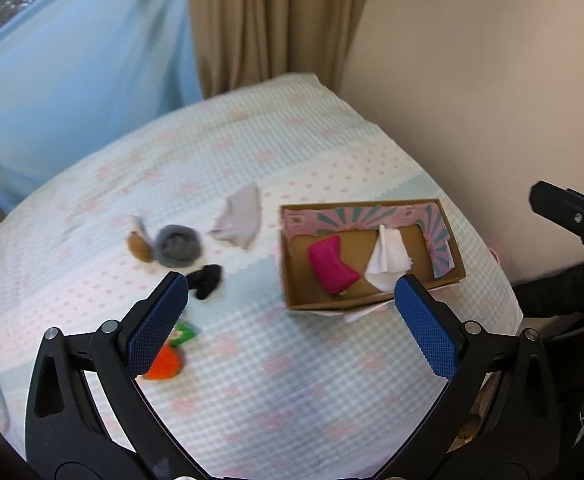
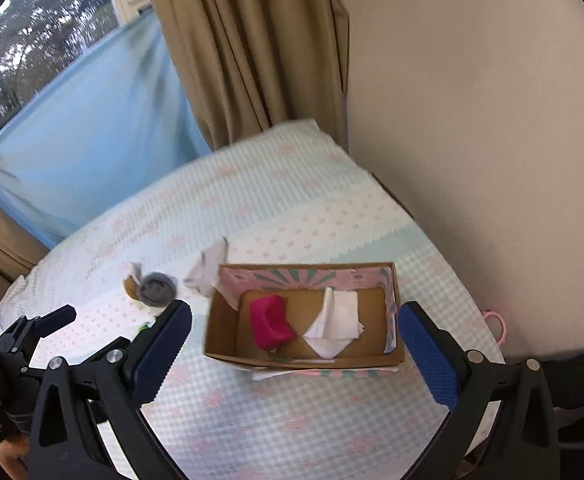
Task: Organize soft objects
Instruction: 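Withdraw both tools from the box, then grasp the orange pompom with the left tool while the right tool grasps the green packet, then carry the orange pompom and green packet into the box and open both tools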
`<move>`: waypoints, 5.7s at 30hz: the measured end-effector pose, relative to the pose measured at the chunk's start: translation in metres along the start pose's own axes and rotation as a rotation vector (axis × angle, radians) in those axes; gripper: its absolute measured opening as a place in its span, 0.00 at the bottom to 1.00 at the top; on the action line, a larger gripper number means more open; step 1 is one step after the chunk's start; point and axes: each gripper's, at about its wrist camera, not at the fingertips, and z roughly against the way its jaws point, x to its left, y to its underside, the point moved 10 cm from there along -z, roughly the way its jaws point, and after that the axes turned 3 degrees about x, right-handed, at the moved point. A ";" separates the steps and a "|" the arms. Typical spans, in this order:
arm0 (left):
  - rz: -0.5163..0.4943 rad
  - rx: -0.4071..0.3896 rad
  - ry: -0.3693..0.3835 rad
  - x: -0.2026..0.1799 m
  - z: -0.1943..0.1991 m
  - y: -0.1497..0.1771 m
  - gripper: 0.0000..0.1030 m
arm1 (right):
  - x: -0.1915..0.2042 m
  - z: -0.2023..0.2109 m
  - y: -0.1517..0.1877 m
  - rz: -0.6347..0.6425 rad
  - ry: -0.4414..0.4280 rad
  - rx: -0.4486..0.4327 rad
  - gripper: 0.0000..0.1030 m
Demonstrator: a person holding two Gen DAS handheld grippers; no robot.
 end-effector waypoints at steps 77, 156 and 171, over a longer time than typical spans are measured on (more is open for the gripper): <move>-0.113 0.226 -0.043 0.231 -0.270 0.228 0.24 | 0.337 -0.377 0.208 0.419 -0.454 0.395 0.51; -0.091 0.330 0.076 -0.124 -0.249 -0.002 0.16 | -0.100 -0.203 0.037 0.032 -0.128 0.308 0.25; -0.182 0.432 0.027 -0.127 -0.302 0.025 0.99 | -0.113 -0.279 0.054 -0.023 -0.127 0.466 0.46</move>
